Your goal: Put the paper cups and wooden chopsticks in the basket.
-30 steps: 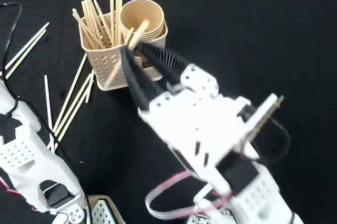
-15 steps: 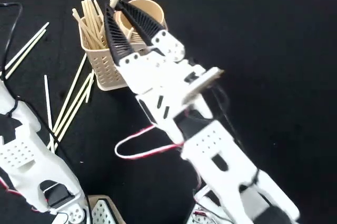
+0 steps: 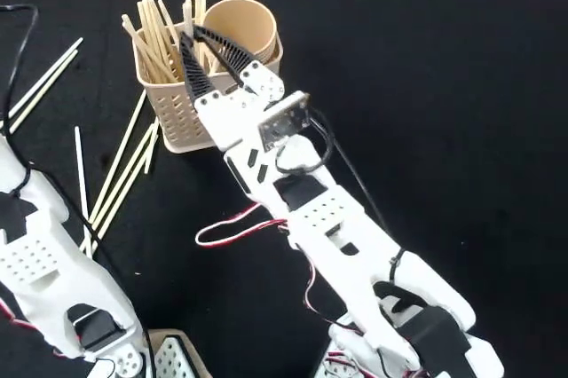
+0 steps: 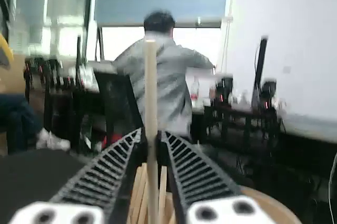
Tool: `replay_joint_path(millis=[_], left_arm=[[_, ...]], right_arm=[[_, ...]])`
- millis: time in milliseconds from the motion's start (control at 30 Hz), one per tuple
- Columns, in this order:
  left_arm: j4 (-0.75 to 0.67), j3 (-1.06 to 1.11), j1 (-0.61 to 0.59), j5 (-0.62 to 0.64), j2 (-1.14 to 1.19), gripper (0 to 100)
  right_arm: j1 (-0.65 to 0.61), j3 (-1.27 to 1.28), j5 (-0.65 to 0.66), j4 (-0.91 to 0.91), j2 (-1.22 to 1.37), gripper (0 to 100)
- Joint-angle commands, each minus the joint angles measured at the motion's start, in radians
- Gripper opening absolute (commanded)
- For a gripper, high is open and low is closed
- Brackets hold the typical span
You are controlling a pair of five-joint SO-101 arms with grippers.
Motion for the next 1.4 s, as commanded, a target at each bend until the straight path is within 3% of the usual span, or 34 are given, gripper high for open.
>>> replay_joint_path(millis=[0, 67, 333, 433, 533, 833, 967, 1100, 1233, 1367], left_arm=[[-0.009, -0.033, -0.001, 0.009, -0.051, 15], [-0.009, -0.033, -0.001, 0.009, -0.051, 15], [-0.008, -0.031, -0.002, 0.003, -0.046, 15], [-0.003, -0.022, -0.005, 0.003, -0.044, 15], [0.003, 0.067, -0.005, 0.003, -0.046, 15], [0.017, 0.765, 0.002, 0.035, -0.018, 15], [0.018, 0.957, 0.071, -0.087, -0.029, 16], [-0.014, 1.07, 0.077, -0.092, -0.028, 16], [-0.133, 1.254, 0.044, -0.132, -0.031, 15], [-0.324, 1.509, 0.033, -0.173, -0.115, 16]], right_arm=[[0.017, -0.002, 0.009, 0.031, -0.007, 17.7], [0.015, -0.002, 0.009, 0.031, -0.007, 22.7], [0.018, 0.024, 0.009, 0.031, -0.145, 22.6], [0.037, 0.054, 0.009, 0.084, -0.308, 16.2], [0.112, 0.056, -0.017, 0.293, -0.499, 2.8], [0.517, 0.091, -0.48, 0.91, -0.909, 5.0], [0.548, 0.157, -0.439, 1.031, -0.901, 4.9], [0.594, 0.216, -0.396, 1.036, -0.788, 4.9], [0.697, 0.228, -0.394, 1.036, -0.676, 4.9], [0.717, 0.282, -0.394, 1.028, -0.601, 4.9]])
